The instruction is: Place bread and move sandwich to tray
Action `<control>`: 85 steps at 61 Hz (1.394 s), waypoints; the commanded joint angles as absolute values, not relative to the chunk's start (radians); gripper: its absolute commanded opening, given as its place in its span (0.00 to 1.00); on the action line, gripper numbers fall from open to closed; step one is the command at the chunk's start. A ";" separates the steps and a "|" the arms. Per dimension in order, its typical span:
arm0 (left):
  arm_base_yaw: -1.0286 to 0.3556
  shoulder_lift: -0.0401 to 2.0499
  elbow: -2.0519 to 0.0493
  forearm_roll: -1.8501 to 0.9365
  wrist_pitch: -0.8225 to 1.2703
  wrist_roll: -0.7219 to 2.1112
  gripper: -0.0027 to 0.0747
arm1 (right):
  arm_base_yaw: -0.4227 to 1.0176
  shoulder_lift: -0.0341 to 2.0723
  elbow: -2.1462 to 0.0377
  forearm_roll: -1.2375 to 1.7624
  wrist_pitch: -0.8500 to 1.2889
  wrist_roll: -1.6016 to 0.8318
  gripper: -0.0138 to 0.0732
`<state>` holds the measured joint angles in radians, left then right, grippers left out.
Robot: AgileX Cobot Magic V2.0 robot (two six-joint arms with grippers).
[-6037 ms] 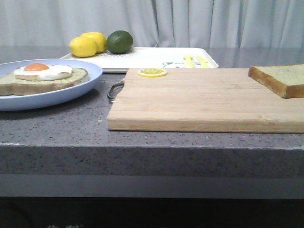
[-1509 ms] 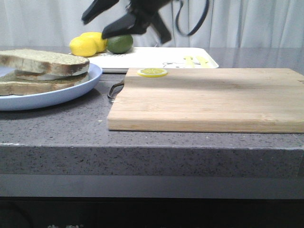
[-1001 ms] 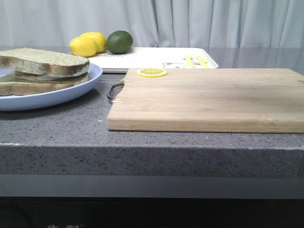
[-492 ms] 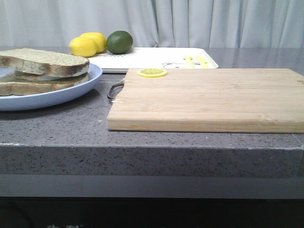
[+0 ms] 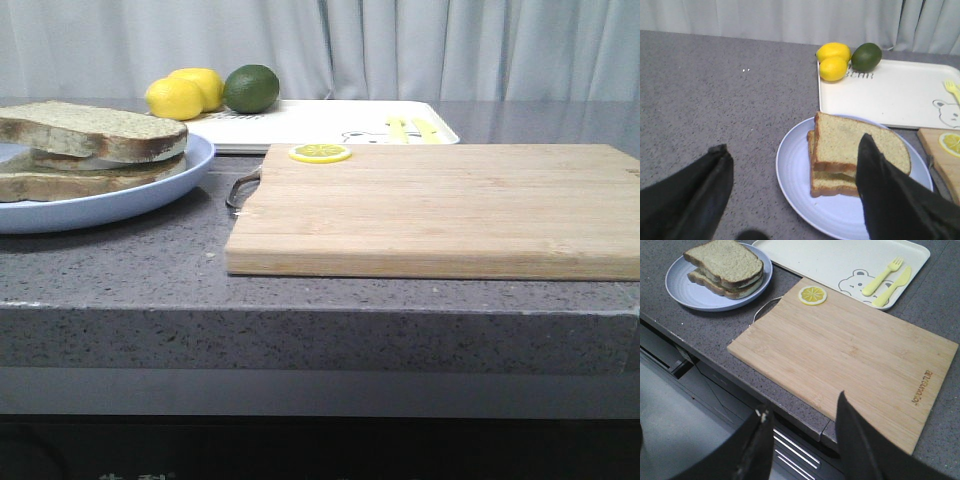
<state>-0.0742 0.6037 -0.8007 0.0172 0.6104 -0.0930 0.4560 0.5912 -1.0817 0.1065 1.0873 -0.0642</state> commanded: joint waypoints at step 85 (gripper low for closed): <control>0.180 1.663 -1.412 -0.430 1.114 0.218 0.51 | 0.450 0.514 -1.020 0.108 0.988 -0.066 0.54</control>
